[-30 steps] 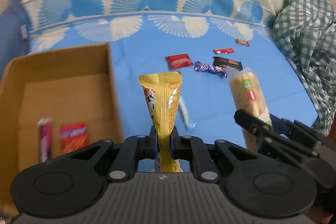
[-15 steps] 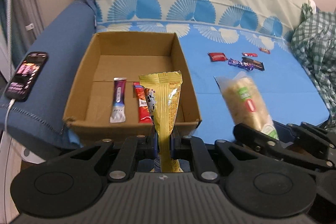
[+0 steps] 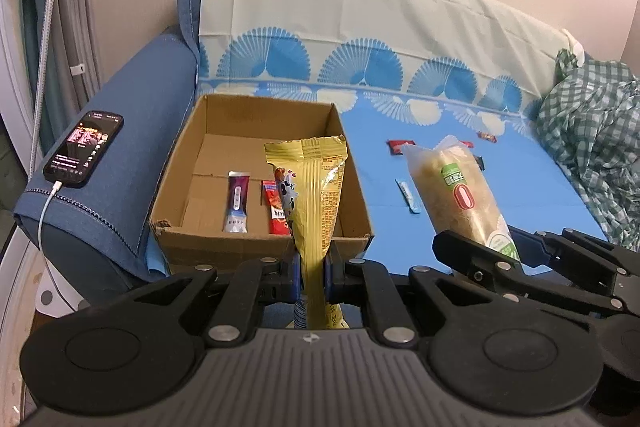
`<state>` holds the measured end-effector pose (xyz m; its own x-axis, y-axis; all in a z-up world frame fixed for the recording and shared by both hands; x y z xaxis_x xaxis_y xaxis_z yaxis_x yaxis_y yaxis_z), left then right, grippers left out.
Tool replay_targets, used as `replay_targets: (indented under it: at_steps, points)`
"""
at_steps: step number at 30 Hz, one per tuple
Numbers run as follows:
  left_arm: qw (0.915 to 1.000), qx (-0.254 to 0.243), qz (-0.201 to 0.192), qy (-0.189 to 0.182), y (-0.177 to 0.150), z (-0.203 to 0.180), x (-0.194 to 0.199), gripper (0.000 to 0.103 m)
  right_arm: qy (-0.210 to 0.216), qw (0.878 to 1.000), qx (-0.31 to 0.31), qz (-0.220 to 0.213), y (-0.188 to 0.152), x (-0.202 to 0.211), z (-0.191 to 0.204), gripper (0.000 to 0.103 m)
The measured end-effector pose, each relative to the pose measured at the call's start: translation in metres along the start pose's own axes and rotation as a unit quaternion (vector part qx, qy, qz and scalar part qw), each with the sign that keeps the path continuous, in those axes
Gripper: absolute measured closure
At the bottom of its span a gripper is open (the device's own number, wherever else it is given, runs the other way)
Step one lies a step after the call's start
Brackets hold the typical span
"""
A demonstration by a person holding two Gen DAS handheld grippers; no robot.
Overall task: Organize snacks
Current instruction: 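Carry the yellow wafer bar and puffed-snack bag with both tools into the box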
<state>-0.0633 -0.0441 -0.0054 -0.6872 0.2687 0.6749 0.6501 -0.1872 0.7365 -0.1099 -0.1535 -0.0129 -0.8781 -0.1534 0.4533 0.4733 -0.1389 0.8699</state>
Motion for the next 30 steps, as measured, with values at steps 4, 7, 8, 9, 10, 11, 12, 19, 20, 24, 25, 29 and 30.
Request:
replay_targets:
  at_steps: [4, 7, 8, 9, 10, 11, 12, 19, 20, 24, 25, 29, 30]
  points:
    - [1.0000, 0.002, -0.003, -0.001, -0.001, 0.002, 0.003, 0.091, -0.001, 1.000, 0.003, -0.002, 0.000, 0.002, 0.002, 0.065]
    - [1.0000, 0.003, -0.003, -0.002, -0.001, 0.003, 0.003, 0.091, -0.002, 1.000, 0.003, -0.001, -0.001, 0.002, 0.002, 0.065]
    - [1.0000, 0.003, -0.003, -0.002, -0.001, 0.003, 0.003, 0.091, -0.002, 1.000, 0.003, 0.000, -0.001, 0.002, 0.001, 0.065]
    - [1.0000, 0.003, -0.002, -0.003, -0.001, 0.003, 0.003, 0.091, -0.002, 1.000, 0.002, 0.001, -0.001, 0.002, 0.001, 0.065]
    - [1.0000, 0.003, -0.001, -0.003, -0.001, 0.004, 0.001, 0.091, -0.002, 1.000, 0.002, 0.003, -0.001, 0.001, 0.000, 0.065]
    - [1.0000, 0.004, 0.001, -0.004, -0.001, 0.004, 0.000, 0.091, -0.002, 1.000, 0.001, 0.004, -0.002, 0.000, -0.001, 0.065]
    - [1.0000, 0.004, 0.003, -0.004, -0.001, 0.004, -0.001, 0.091, -0.002, 1.000, 0.000, 0.007, -0.002, -0.001, -0.001, 0.065]
    - [0.9997, 0.012, 0.018, -0.007, -0.002, 0.010, -0.015, 0.091, -0.005, 1.000, -0.001, 0.027, -0.002, -0.016, -0.002, 0.065]
    - [0.9997, 0.013, 0.021, -0.007, -0.002, 0.010, -0.018, 0.091, -0.005, 1.000, -0.001, 0.030, -0.002, -0.019, -0.002, 0.065]
    - [0.9992, 0.019, 0.034, -0.008, -0.002, 0.016, -0.030, 0.091, -0.007, 0.999, 0.002, 0.047, -0.004, -0.031, -0.002, 0.065]
    - [0.9991, 0.021, 0.037, -0.008, -0.001, 0.017, -0.034, 0.091, -0.008, 0.999, 0.003, 0.052, -0.004, -0.035, -0.003, 0.065]
    - [0.9984, 0.026, 0.049, -0.009, 0.000, 0.023, -0.046, 0.091, -0.010, 0.998, 0.007, 0.068, -0.005, -0.048, -0.003, 0.065]
    - [0.9982, 0.028, 0.052, -0.009, 0.001, 0.025, -0.050, 0.091, -0.010, 0.997, 0.009, 0.072, -0.005, -0.052, -0.002, 0.065]
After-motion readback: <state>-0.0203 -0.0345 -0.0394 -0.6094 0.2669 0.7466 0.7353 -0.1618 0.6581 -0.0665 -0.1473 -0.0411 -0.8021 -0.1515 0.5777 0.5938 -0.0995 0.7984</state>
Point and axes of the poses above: each gripper's, at about its wrist camera, not at the fingertips, and x roughly against the way its jaws point, z to its left, y to its top, the point moved 5 cm from there along -x, roughly the way its jaws point, and after that the axes turned 3 degrees about -x, right-handed, at the moved point
